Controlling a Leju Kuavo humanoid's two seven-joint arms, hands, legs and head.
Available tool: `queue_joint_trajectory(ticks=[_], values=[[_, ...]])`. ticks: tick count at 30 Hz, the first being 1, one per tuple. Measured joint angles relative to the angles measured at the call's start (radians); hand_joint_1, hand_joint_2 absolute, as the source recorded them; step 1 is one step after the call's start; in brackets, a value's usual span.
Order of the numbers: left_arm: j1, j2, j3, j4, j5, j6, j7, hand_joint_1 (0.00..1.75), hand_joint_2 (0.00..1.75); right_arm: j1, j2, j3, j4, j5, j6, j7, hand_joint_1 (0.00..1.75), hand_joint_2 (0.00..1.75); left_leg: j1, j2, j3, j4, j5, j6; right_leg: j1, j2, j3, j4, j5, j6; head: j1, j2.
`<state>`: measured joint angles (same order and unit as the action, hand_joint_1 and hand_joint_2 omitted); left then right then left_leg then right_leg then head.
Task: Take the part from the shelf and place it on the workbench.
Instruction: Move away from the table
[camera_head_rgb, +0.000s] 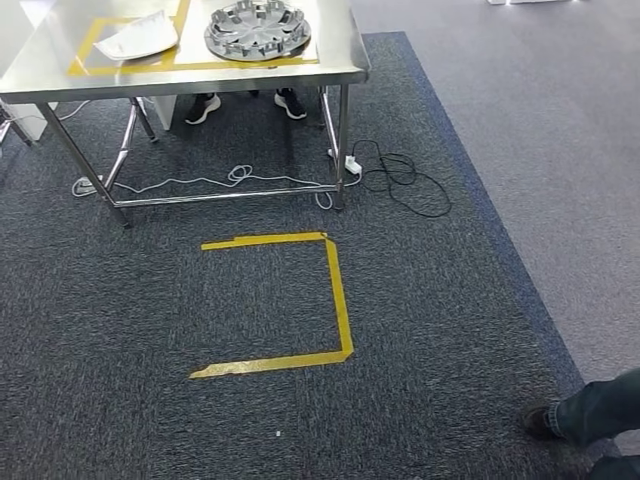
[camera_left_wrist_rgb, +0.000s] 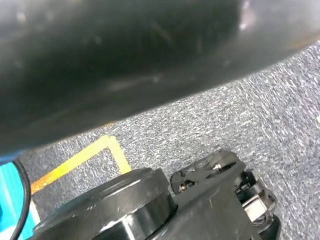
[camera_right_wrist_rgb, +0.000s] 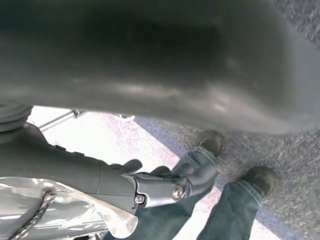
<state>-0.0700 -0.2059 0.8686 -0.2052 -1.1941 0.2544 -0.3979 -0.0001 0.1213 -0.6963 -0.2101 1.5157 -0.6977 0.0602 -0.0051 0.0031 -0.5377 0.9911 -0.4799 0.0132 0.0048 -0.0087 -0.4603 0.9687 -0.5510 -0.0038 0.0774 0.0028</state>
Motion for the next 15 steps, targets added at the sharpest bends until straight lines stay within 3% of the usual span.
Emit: queue_joint_trajectory(ticks=[15], values=[[-0.001,-0.003,0.0,0.0,-0.007,0.0,0.003,0.0,0.0,0.0,0.0,-0.032,0.0,-0.049,0.0,-0.035,0.0,0.0,-0.007,0.0,-0.003,0.002,0.007,0.012,-0.007,0.001,-0.013,-0.004,0.012,0.017,-0.001,0.0]])
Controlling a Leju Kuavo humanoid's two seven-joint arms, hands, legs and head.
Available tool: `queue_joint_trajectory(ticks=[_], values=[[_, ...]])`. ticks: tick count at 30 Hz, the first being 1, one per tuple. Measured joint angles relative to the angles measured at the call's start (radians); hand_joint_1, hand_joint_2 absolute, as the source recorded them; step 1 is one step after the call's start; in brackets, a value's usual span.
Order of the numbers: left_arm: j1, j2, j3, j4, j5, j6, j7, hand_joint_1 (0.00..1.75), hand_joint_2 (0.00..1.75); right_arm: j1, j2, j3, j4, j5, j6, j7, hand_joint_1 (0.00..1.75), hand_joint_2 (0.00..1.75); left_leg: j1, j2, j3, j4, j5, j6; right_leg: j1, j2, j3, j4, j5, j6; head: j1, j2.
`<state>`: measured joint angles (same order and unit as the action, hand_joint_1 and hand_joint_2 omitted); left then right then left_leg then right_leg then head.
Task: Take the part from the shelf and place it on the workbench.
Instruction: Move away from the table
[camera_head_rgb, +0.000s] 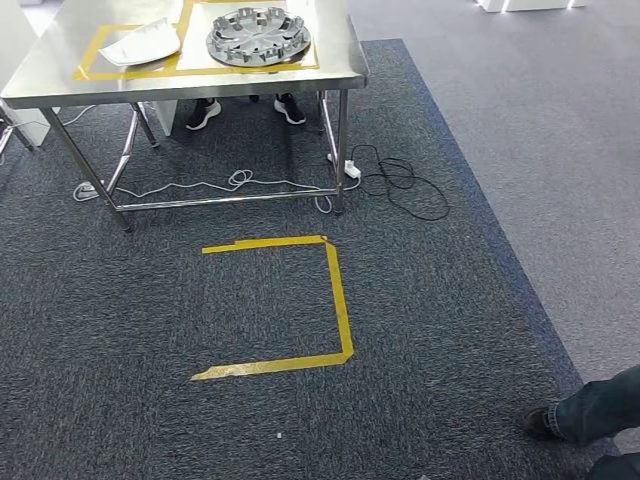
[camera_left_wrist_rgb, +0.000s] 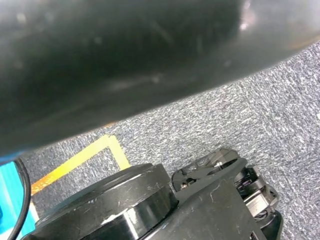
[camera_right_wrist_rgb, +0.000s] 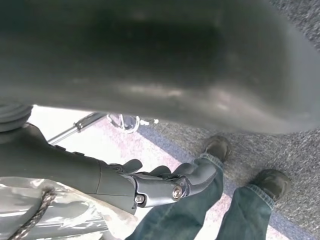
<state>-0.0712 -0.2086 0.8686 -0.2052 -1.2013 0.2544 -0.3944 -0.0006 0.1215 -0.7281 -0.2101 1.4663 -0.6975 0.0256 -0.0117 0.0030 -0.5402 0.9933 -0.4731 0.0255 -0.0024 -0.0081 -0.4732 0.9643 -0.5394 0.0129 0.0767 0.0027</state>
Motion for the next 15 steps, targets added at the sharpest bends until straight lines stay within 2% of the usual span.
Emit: queue_joint_trajectory(ticks=[5,10,12,14,15], values=[[0.0,0.0,0.0,0.0,0.0,0.0,0.0,0.0,0.0,-0.002,0.001,-0.022,0.0,-0.024,0.001,-0.016,0.0,0.0,0.0,0.0,0.0,0.002,0.0,0.001,0.0,0.0,-0.001,0.001,0.001,0.001,0.0,0.0],[0.0,0.002,0.0,0.0,-0.002,-0.002,-0.003,0.0,0.0,-0.006,0.007,-0.053,0.0,-0.068,0.009,-0.032,0.0,0.0,-0.002,0.0,-0.003,0.008,-0.003,0.006,-0.002,-0.001,-0.002,0.001,0.002,0.004,0.0,0.0],[-0.001,0.002,0.0,0.0,-0.003,-0.002,-0.003,0.0,0.0,-0.009,0.01,-0.066,0.0,-0.078,0.009,-0.035,0.0,0.0,-0.001,0.001,-0.003,0.001,0.001,0.011,-0.002,0.001,-0.002,-0.001,0.003,0.009,0.0,0.0],[-0.003,0.0,0.0,0.0,-0.003,-0.002,-0.003,0.0,0.0,-0.012,0.011,-0.076,0.0,-0.083,0.009,-0.035,0.0,0.0,0.005,0.008,0.001,-0.016,0.011,0.02,-0.001,0.004,-0.013,0.021,-0.016,0.015,0.001,0.0],[-0.004,-0.001,0.0,0.0,-0.004,-0.002,-0.003,0.0,0.0,-0.013,0.011,-0.081,0.0,-0.084,0.009,-0.035,0.0,0.0,0.008,0.013,0.001,-0.023,0.015,0.024,-0.002,0.005,-0.033,0.062,-0.042,0.019,0.002,0.0]])
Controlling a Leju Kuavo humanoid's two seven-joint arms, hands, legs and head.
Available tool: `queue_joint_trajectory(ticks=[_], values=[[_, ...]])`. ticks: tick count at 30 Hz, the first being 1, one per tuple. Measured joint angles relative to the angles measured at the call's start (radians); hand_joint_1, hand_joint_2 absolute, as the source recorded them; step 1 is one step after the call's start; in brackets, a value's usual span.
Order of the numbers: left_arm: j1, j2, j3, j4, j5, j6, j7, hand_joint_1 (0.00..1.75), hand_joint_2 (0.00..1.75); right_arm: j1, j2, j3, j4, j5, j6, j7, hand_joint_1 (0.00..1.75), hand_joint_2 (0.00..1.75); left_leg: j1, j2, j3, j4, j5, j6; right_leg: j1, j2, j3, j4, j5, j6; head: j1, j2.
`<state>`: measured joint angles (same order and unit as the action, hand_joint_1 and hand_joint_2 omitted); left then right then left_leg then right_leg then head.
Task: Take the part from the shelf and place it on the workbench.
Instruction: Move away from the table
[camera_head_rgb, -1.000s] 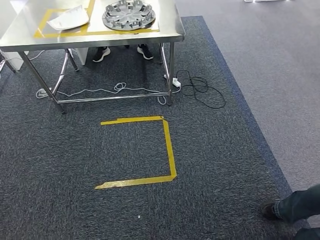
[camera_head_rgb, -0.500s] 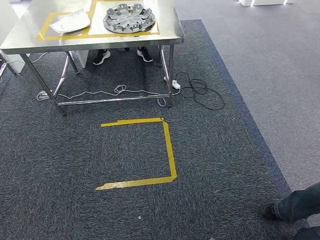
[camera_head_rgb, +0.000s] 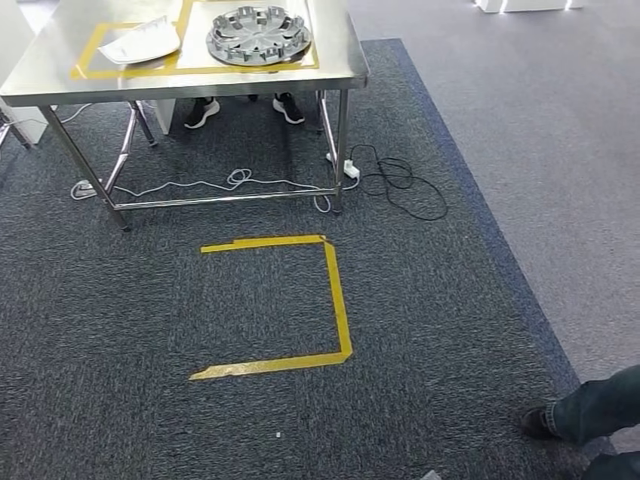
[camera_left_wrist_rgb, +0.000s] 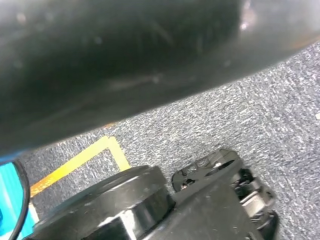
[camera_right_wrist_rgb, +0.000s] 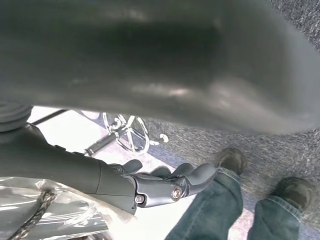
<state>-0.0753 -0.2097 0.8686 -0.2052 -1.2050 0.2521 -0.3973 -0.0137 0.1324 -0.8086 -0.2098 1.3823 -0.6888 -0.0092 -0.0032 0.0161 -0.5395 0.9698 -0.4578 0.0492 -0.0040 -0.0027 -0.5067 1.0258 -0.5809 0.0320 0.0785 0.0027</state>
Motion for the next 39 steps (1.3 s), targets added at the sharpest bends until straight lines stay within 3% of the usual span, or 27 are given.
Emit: queue_joint_trajectory(ticks=[2,3,4,5,6,8,10,12,14,15,17,18,19,20,21,23,24,25,27,28,30,32,34,35,36,38,39], values=[[-0.001,-0.002,0.0,0.0,-0.001,0.0,0.0,0.0,0.0,0.0,0.0,-0.007,0.0,-0.002,0.0,0.0,0.0,0.0,0.001,0.011,-0.005,-0.002,0.003,0.003,-0.005,0.001,-0.07,0.135,-0.067,0.008,0.001,0.0],[0.0,-0.002,0.0,0.0,-0.001,0.0,0.0,0.0,0.0,0.001,0.0,-0.009,0.0,-0.002,0.0,0.0,0.0,0.0,0.001,0.017,-0.007,-0.002,0.002,0.003,-0.008,0.001,-0.102,0.195,-0.087,0.012,0.001,0.0],[0.0,-0.003,0.0,0.0,-0.001,0.0,0.0,0.0,0.0,0.002,0.001,-0.011,0.0,-0.003,0.0,0.0,0.0,0.0,0.002,0.024,-0.008,-0.001,0.002,0.001,-0.012,0.001,-0.12,0.225,-0.087,0.016,0.001,0.0],[0.0,-0.003,0.0,0.0,-0.001,-0.001,0.0,0.0,0.0,0.003,0.001,-0.013,0.001,-0.003,0.0,0.0,0.0,0.0,0.004,0.03,-0.009,0.001,0.001,-0.001,-0.015,-0.001,-0.118,0.212,-0.065,0.02,0.001,0.0],[0.0,-0.004,0.0,0.0,-0.001,-0.001,-0.001,0.0,0.0,0.003,0.001,-0.016,0.001,-0.004,0.0,0.0,0.0,0.0,0.007,0.037,-0.009,0.006,-0.002,-0.006,-0.019,-0.007,-0.094,0.157,-0.026,0.024,0.001,0.0],[-0.001,-0.004,0.0,0.0,-0.001,-0.003,-0.002,0.0,0.0,0.001,0.003,-0.021,0.002,-0.006,0.001,0.0,0.0,0.0,0.008,0.05,-0.009,0.021,-0.011,-0.021,-0.024,-0.043,-0.034,0.023,0.037,0.029,0.003,0.0],[-0.001,-0.003,0.0,0.0,0.0,-0.003,-0.003,0.0,0.0,-0.002,0.007,-0.024,0.003,-0.007,0.001,0.0,0.0,0.0,0.004,0.061,-0.009,0.032,-0.017,-0.037,-0.024,-0.062,-0.015,-0.029,0.052,0.02,0.003,0.0],[-0.001,-0.002,0.0,0.0,0.0,-0.002,-0.004,0.0,0.0,-0.002,0.008,-0.026,0.003,-0.007,0.001,-0.001,0.0,0.0,0.005,0.071,-0.007,0.034,-0.019,-0.046,-0.023,-0.043,-0.023,-0.022,0.054,0.003,0.001,0.0],[-0.002,-0.002,0.0,0.0,0.0,-0.001,-0.004,0.0,0.0,-0.002,0.008,-0.027,0.003,-0.007,0.001,-0.002,0.0,0.0,0.011,0.053,-0.014,0.057,-0.044,-0.057,-0.023,-0.026,-0.022,-0.021,0.06,-0.012,-0.001,0.0],[-0.001,-0.002,0.0,0.0,0.0,-0.001,-0.004,0.0,0.0,-0.002,0.008,-0.027,0.003,-0.007,0.0,-0.002,0.0,0.0,0.013,0.034,-0.029,0.098,-0.074,-0.061,-0.024,-0.016,-0.022,-0.022,0.064,-0.019,-0.002,0.0],[0.002,-0.002,0.0,0.0,0.0,-0.002,-0.004,0.0,0.0,-0.003,0.008,-0.028,0.003,-0.008,0.0,-0.002,0.0,0.0,0.014,0.001,-0.084,0.236,-0.149,-0.064,-0.021,0.006,-0.025,-0.021,0.07,-0.027,-0.003,0.0],[0.003,-0.002,0.0,0.0,0.0,-0.002,-0.004,0.0,0.0,-0.002,0.008,-0.029,0.003,-0.008,0.0,-0.002,0.0,0.0,0.014,-0.005,-0.11,0.299,-0.174,-0.063,-0.019,0.019,-0.027,-0.021,0.071,-0.029,-0.003,0.0],[0.005,-0.002,0.0,0.0,0.0,-0.002,-0.004,0.0,0.0,-0.001,0.008,-0.03,0.003,-0.008,0.0,-0.002,0.0,0.0,0.013,-0.008,-0.123,0.332,-0.178,-0.06,-0.017,0.032,-0.028,-0.021,0.072,-0.03,-0.003,0.0],[0.005,-0.002,0.0,0.0,0.0,-0.002,-0.004,0.0,0.0,0.0,0.008,-0.031,0.003,-0.008,0.0,-0.002,0.0,0.0,0.013,-0.01,-0.12,0.325,-0.161,-0.055,-0.016,0.045,-0.029,-0.02,0.072,-0.03,-0.003,0.0],[0.005,-0.002,0.0,0.0,0.0,-0.002,-0.004,0.0,0.0,0.0,0.008,-0.033,0.003,-0.009,0.0,-0.001,0.0,0.0,0.012,-0.016,-0.098,0.276,-0.127,-0.05,-0.014,0.06,-0.028,-0.02,0.072,-0.03,-0.003,0.0],[0.005,0.0,0.0,0.0,0.0,-0.003,-0.004,0.0,0.0,-0.001,0.009,-0.035,0.004,-0.01,0.001,-0.001,0.0,0.0,0.012,-0.064,-0.038,0.137,-0.056,-0.034,-0.013,0.087,-0.029,-0.018,0.073,-0.027,-0.002,0.0],[0.005,0.001,0.0,0.0,0.001,-0.003,-0.004,0.0,0.0,-0.003,0.01,-0.036,0.004,-0.01,0.001,-0.001,0.0,0.0,0.012,-0.088,-0.015,0.083,-0.037,-0.029,-0.014,0.099,-0.033,-0.017,0.074,-0.024,-0.002,0.0],[0.005,0.001,0.0,0.0,0.001,-0.003,-0.004,0.0,0.0,-0.004,0.011,-0.037,0.005,-0.012,0.002,-0.001,0.0,0.0,0.012,-0.107,-0.005,0.054,-0.032,-0.027,-0.016,0.111,-0.04,-0.015,0.077,-0.019,-0.003,0.0],[0.004,0.0,0.0,0.0,0.001,-0.002,-0.004,0.0,0.0,-0.003,0.011,-0.041,0.005,-0.016,0.004,-0.002,0.0,0.0,0.012,-0.098,-0.002,0.038,-0.034,-0.027,-0.021,0.133,-0.054,-0.018,0.083,-0.005,-0.006,0.0],[0.004,0.0,0.0,0.0,0.001,-0.002,-0.004,0.0,0.0,-0.001,0.011,-0.043,0.005,-0.017,0.004,-0.002,0.0,0.0,0.013,-0.085,0.0,0.032,-0.031,-0.026,-0.022,0.126,-0.06,-0.017,0.082,0.001,-0.007,0.0],[0.002,-0.002,0.0,0.0,0.001,0.0,-0.005,0.0,0.0,0.001,0.011,-0.045,0.005,-0.02,0.006,-0.002,0.0,0.0,0.016,-0.056,0.005,0.017,-0.023,-0.019,-0.018,0.076,-0.09,0.03,0.049,0.01,-0.001,0.0],[0.004,-0.003,0.0,0.0,0.001,0.0,-0.005,0.0,0.0,-0.004,0.011,-0.047,0.005,-0.022,0.014,-0.002,0.0,0.0,0.015,-0.022,0.005,0.014,-0.022,-0.015,-0.017,0.022,-0.149,0.152,-0.018,0.016,0.003,0.0],[0.007,-0.003,0.0,0.0,0.001,0.001,-0.005,0.0,0.0,-0.005,0.011,-0.05,0.005,-0.025,0.025,-0.003,0.0,0.0,0.013,0.012,0.003,0.015,-0.023,-0.013,-0.017,0.008,-0.191,0.246,-0.05,0.023,0.004,0.0],[0.007,-0.003,0.0,0.0,0.001,0.001,-0.005,0.0,0.0,-0.003,0.011,-0.051,0.005,-0.026,0.029,-0.003,0.0,0.0,0.013,0.026,0.003,0.015,-0.024,-0.014,-0.018,0.004,-0.184,0.239,-0.037,0.024,0.004,0.0],[0.006,-0.003,0.0,0.0,0.001,0.001,-0.005,0.0,0.0,-0.002,0.011,-0.052,0.005,-0.027,0.032,-0.003,0.0,0.0,0.013,0.038,0.004,0.015,-0.024,-0.015,-0.018,-0.002,-0.154,0.191,-0.008,0.024,0.004,0.0],[0.005,-0.004,0.0,0.0,0.001,0.001,-0.005,0.0,0.0,-0.003,0.01,-0.053,0.005,-0.029,0.034,-0.003,0.0,0.0,0.01,0.059,0.007,0.018,-0.028,-0.021,-0.016,-0.039,-0.067,0.042,0.049,0.019,0.004,0.0],[0.004,-0.004,0.0,0.0,0.001,0.001,-0.005,0.0,0.0,-0.004,0.01,-0.054,0.005,-0.029,0.034,-0.004,0.0,0.0,0.008,0.068,0.009,0.02,-0.03,-0.027,-0.014,-0.053,-0.037,-0.009,0.064,0.014,0.003,0.0]])
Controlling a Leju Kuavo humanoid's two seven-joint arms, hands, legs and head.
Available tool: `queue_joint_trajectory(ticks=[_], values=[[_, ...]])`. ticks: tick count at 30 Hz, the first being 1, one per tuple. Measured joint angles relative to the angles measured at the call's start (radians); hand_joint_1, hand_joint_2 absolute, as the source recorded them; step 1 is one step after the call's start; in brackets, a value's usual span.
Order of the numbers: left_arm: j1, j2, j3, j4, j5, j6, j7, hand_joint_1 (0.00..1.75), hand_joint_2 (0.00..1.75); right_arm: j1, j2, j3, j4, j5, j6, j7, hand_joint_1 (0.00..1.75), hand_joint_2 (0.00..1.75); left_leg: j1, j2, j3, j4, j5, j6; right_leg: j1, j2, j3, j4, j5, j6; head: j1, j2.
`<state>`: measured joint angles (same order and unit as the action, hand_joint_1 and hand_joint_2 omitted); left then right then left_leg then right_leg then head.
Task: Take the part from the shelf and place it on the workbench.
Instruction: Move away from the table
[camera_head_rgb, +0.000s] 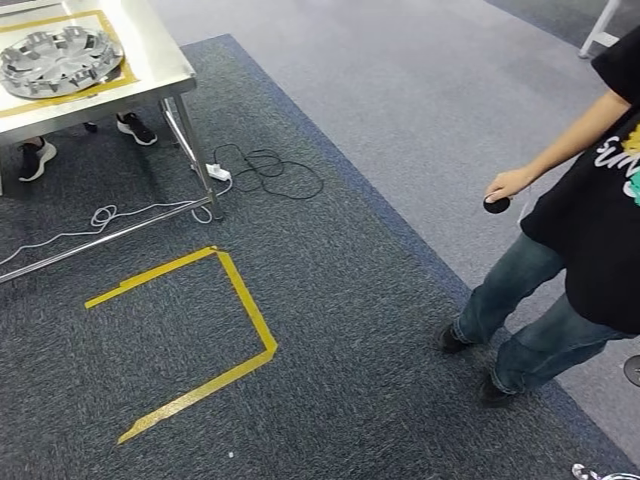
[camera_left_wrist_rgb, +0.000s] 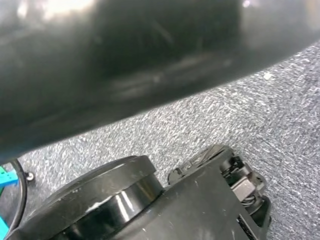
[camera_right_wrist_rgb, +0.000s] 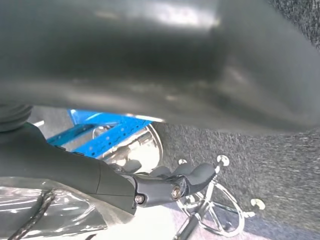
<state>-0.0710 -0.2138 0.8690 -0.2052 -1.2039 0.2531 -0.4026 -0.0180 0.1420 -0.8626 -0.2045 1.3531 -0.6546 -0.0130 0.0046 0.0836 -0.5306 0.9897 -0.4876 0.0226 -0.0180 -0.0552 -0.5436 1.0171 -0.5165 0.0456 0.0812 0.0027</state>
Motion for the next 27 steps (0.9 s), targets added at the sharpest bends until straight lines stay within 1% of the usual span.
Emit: queue_joint_trajectory(ticks=[1,2,3,4,5,6,7,8,9,10,11,12,13,14,15,16,17,18,19,20,21,22,23,24,25,26,27], values=[[-0.001,0.0,0.0,0.0,0.0,0.0,0.0,0.0,0.0,-0.001,0.0,0.0,0.0,0.0,0.0,-0.001,0.0,0.0,-0.002,0.007,0.002,0.001,-0.001,-0.006,0.002,-0.008,0.013,-0.026,0.005,-0.006,-0.001,0.0],[-0.002,0.0,0.0,0.0,0.0,0.0,0.0,0.0,0.0,-0.001,0.0,-0.001,0.0,0.0,0.0,-0.001,0.0,0.0,-0.003,0.014,0.004,0.0,-0.001,-0.012,0.004,-0.004,0.011,-0.028,0.005,-0.012,-0.002,0.0],[-0.003,-0.001,0.0,0.0,0.0,0.001,0.0,0.0,0.0,0.0,0.0,-0.002,0.0,0.0,0.0,-0.002,0.0,0.0,-0.002,0.02,0.008,-0.001,-0.001,-0.018,0.004,0.006,0.007,-0.03,0.008,-0.018,-0.002,0.0],[-0.004,-0.001,0.0,0.0,0.0,0.001,0.0,0.0,0.0,0.002,0.0,-0.003,0.0,0.0,0.0,-0.002,0.0,0.0,0.0,0.016,0.009,0.001,-0.005,-0.025,0.003,0.015,0.007,-0.032,0.011,-0.024,-0.003,0.0],[-0.004,-0.001,0.0,0.0,0.0,0.001,0.0,0.0,0.0,0.002,0.0,-0.004,0.0,0.0,0.0,-0.002,0.0,0.0,0.002,0.0,0.006,0.015,-0.02,-0.031,0.001,0.024,0.009,-0.035,0.014,-0.03,-0.004,0.0],[-0.004,-0.001,0.0,0.0,0.0,0.001,0.0,0.0,0.0,0.002,0.0,-0.005,0.0,-0.001,0.003,-0.003,0.0,0.0,0.004,-0.023,-0.005,0.049,-0.047,-0.035,-0.001,0.033,0.012,-0.037,0.019,-0.036,-0.004,0.0],[-0.002,-0.001,0.0,0.0,0.0,0.001,-0.001,0.0,0.0,0.0,0.0,-0.005,0.0,-0.002,0.009,-0.004,0.0,0.0,0.005,-0.049,-0.027,0.106,-0.083,-0.038,-0.002,0.044,0.013,-0.038,0.023,-0.041,-0.006,0.0],[0.0,0.0,0.0,0.0,0.0,0.001,-0.001,0.0,0.0,0.0,0.0,-0.005,0.0,-0.005,0.018,-0.006,0.0,0.0,0.005,-0.065,-0.056,0.178,-0.121,-0.039,-0.001,0.055,0.011,-0.037,0.025,-0.044,-0.006,0.0],[0.002,0.0,0.0,0.0,0.0,0.001,-0.001,0.0,0.0,0.0,0.0,-0.006,0.0,-0.008,0.029,-0.008,0.0,0.0,0.005,-0.073,-0.084,0.245,-0.149,-0.039,0.0,0.068,0.009,-0.036,0.027,-0.045,-0.006,0.0],[0.005,0.001,0.0,0.0,0.0,0.001,-0.001,0.0,0.0,0.0,0.0,-0.008,0.001,-0.01,0.042,-0.009,0.0,0.0,0.005,-0.076,-0.101,0.286,-0.157,-0.038,0.001,0.082,0.007,-0.035,0.028,-0.046,-0.006,0.0],[0.006,0.002,0.0,0.0,0.0,0.001,-0.001,0.0,0.0,0.001,0.0,-0.011,0.001,-0.013,0.056,-0.009,0.0,0.0,0.005,-0.078,-0.102,0.288,-0.144,-0.036,0.002,0.096,0.006,-0.034,0.028,-0.046,-0.006,0.0],[0.007,0.002,0.0,0.0,0.0,0.001,-0.001,0.0,0.0,0.002,0.0,-0.013,0.001,-0.014,0.072,-0.008,0.0,0.0,0.005,-0.082,-0.084,0.247,-0.111,-0.032,0.003,0.11,0.006,-0.032,0.028,-0.046,-0.006,0.0],[0.007,0.003,0.0,0.0,0.0,0.001,-0.002,0.0,0.0,0.002,0.0,-0.014,0.002,-0.015,0.093,-0.006,0.0,0.0,0.005,-0.098,-0.053,0.177,-0.069,-0.026,0.003,0.124,0.006,-0.03,0.029,-0.045,-0.006,0.0],[0.008,0.004,0.0,0.0,0.0,0.002,-0.003,0.0,0.0,0.001,0.0,-0.015,0.002,-0.015,0.116,-0.002,0.0,0.0,0.006,-0.121,-0.023,0.106,-0.038,-0.02,0.005,0.136,0.005,-0.028,0.029,-0.042,-0.006,0.0],[0.008,0.004,0.0,0.0,-0.001,0.002,-0.004,0.0,0.0,0.0,0.001,-0.015,0.003,-0.015,0.141,0.004,0.0,0.0,0.006,-0.142,0.0,0.049,-0.017,-0.015,0.005,0.15,0.001,-0.026,0.031,-0.039,-0.006,0.0],[0.009,0.005,0.0,0.0,-0.002,0.002,-0.006,0.0,0.0,-0.002,0.001,-0.016,0.003,-0.016,0.166,0.01,0.0,0.0,0.006,-0.157,0.012,0.017,-0.01,-0.012,0.004,0.161,-0.004,-0.024,0.033,-0.034,-0.006,0.0],[0.01,0.005,0.0,0.0,-0.004,0.004,-0.008,0.0,0.0,-0.002,0.001,-0.017,0.004,-0.016,0.189,0.018,0.0,0.0,0.005,-0.159,0.013,0.01,-0.012,-0.01,0.002,0.172,-0.01,-0.024,0.036,-0.027,-0.006,0.0],[0.011,0.004,0.0,0.0,-0.004,0.006,-0.009,0.0,0.0,-0.001,0.001,-0.019,0.004,-0.018,0.212,0.024,0.0,0.0,0.004,-0.15,0.014,0.005,-0.01,-0.008,0.0,0.182,-0.018,-0.025,0.039,-0.02,-0.006,0.0],[0.01,0.002,0.0,0.0,-0.004,0.01,-0.009,0.0,0.0,0.002,0.001,-0.021,0.005,-0.021,0.235,0.031,0.0,0.0,0.005,-0.139,0.014,0.001,-0.006,-0.003,-0.002,0.179,-0.025,-0.023,0.039,-0.015,-0.006,0.0],[0.01,-0.001,0.0,0.0,-0.002,0.014,-0.01,0.0,0.0,0.004,0.001,-0.024,0.005,-0.024,0.257,0.036,0.0,0.0,0.007,-0.128,0.015,-0.006,-0.002,0.003,-0.001,0.161,-0.036,-0.01,0.03,-0.011,-0.004,0.0],[0.01,-0.005,0.0,0.0,0.0,0.018,-0.01,0.0,0.0,0.004,0.001,-0.026,0.006,-0.027,0.281,0.04,0.0,0.0,0.008,-0.114,0.015,-0.012,0.003,0.009,0.001,0.135,-0.055,0.022,0.01,-0.008,0.0,0.0],[0.011,-0.008,0.0,0.0,0.001,0.02,-0.01,0.0,0.0,0.001,0.001,-0.028,0.006,-0.028,0.305,0.044,0.0,0.0,0.009,-0.099,0.014,-0.015,0.005,0.013,0.001,0.103,-0.082,0.077,-0.02,-0.005,0.003,0.0],[0.014,-0.01,0.001,0.0,0.002,0.021,-0.011,0.0,0.0,-0.002,0.001,-0.029,0.007,-0.028,0.326,0.047,0.0,0.0,0.008,-0.084,0.012,-0.015,0.005,0.015,0.001,0.08,-0.115,0.144,-0.055,-0.002,0.006,0.0],[0.017,-0.01,0.001,0.0,0.003,0.021,-0.011,0.0,0.0,-0.004,0.001,-0.029,0.007,-0.027,0.343,0.049,0.0,0.0,0.007,-0.067,0.011,-0.015,0.005,0.015,0.0,0.069,-0.146,0.21,-0.082,0.002,0.007,0.0],[0.019,-0.01,0.001,0.0,0.004,0.021,-0.011,0.0,0.0,-0.004,0.001,-0.029,0.007,-0.026,0.354,0.05,0.0,0.0,0.007,-0.05,0.01,-0.015,0.005,0.015,-0.002,0.063,-0.162,0.251,-0.094,0.006,0.007,0.0],[0.02,-0.011,0.002,0.0,0.005,0.021,-0.011,0.0,0.0,-0.003,0.002,-0.029,0.007,-0.025,0.359,0.052,0.0,0.0,0.007,-0.035,0.009,-0.014,0.004,0.014,-0.004,0.058,-0.158,0.253,-0.086,0.009,0.007,0.0],[0.02,-0.011,0.002,0.0,0.005,0.021,-0.011,0.0,0.0,-0.001,0.002,-0.029,0.008,-0.025,0.361,0.053,0.0,0.0,0.007,-0.022,0.009,-0.014,0.003,0.012,-0.006,0.052,-0.132,0.213,-0.061,0.011,0.007,0.0]])
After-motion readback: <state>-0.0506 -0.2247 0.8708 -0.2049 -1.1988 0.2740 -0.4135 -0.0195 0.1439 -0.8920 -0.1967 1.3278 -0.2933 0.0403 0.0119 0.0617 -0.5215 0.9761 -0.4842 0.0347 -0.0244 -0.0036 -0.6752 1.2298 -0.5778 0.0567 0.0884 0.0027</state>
